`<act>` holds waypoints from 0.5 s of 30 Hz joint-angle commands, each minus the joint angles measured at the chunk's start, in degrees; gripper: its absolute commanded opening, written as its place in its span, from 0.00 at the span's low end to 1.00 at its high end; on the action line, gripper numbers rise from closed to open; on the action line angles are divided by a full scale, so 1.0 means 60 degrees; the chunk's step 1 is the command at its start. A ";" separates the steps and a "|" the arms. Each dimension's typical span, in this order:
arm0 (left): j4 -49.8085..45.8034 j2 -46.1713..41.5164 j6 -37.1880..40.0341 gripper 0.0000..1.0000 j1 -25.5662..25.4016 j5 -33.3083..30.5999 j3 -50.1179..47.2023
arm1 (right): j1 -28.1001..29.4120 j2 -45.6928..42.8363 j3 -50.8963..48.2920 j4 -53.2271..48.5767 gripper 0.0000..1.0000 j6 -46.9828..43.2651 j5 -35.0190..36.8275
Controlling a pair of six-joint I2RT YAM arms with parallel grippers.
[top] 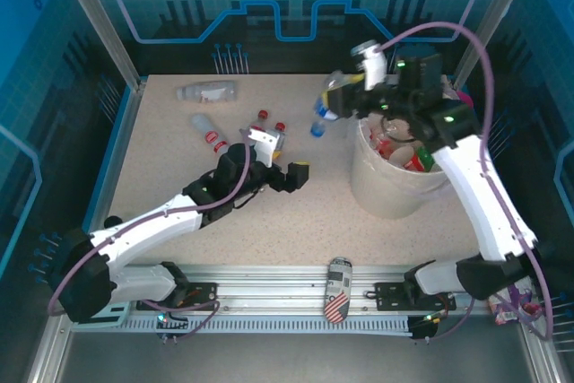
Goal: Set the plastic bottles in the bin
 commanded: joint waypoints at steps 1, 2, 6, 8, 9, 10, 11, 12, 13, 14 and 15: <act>-0.1036 -0.0317 -0.0523 0.99 0.0385 -0.0682 -0.0240 | -0.1063 -0.1032 0.0536 -0.0639 0.45 -0.0157 0.0901; -0.1323 -0.0220 -0.0699 0.99 0.0533 -0.0740 -0.0215 | -0.1436 -0.1187 0.0614 -0.0794 0.45 -0.0141 0.0990; -0.2109 0.0348 -0.1316 0.99 0.1047 -0.0778 0.0031 | -0.2579 -0.1526 0.0661 -0.1496 0.42 -0.0436 0.2090; -0.2325 0.0687 -0.1435 0.99 0.1118 -0.0911 0.0196 | -0.3012 -0.1542 0.0439 -0.1655 0.38 -0.0709 0.2840; -0.2422 0.0840 -0.1467 0.99 0.1112 -0.0990 0.0274 | -0.3165 -0.1517 0.0272 -0.1662 0.36 -0.0782 0.3121; -0.2571 0.1018 -0.1509 0.99 0.1122 -0.1073 0.0399 | -0.3339 -0.1455 0.0111 -0.1651 0.35 -0.0862 0.3476; -0.2727 0.1200 -0.1556 0.99 0.1126 -0.1148 0.0522 | -0.3452 -0.1397 -0.0161 -0.1497 0.33 -0.0945 0.3828; -0.2854 0.1360 -0.1604 0.99 0.1133 -0.1176 0.0646 | -0.3520 -0.1350 -0.0401 -0.1310 0.31 -0.0977 0.4149; -0.2983 0.1489 -0.1629 0.99 0.1132 -0.1164 0.0772 | -0.3571 -0.1290 -0.0698 -0.1032 0.28 -0.1049 0.4422; -0.3063 0.1615 -0.1651 0.99 0.1134 -0.1122 0.0846 | -0.3582 -0.1258 -0.1022 -0.0661 0.26 -0.1132 0.4624; -0.3106 0.1678 -0.1674 0.99 0.1130 -0.1084 0.0893 | -0.3599 -0.1217 -0.1291 -0.0394 0.23 -0.1195 0.4644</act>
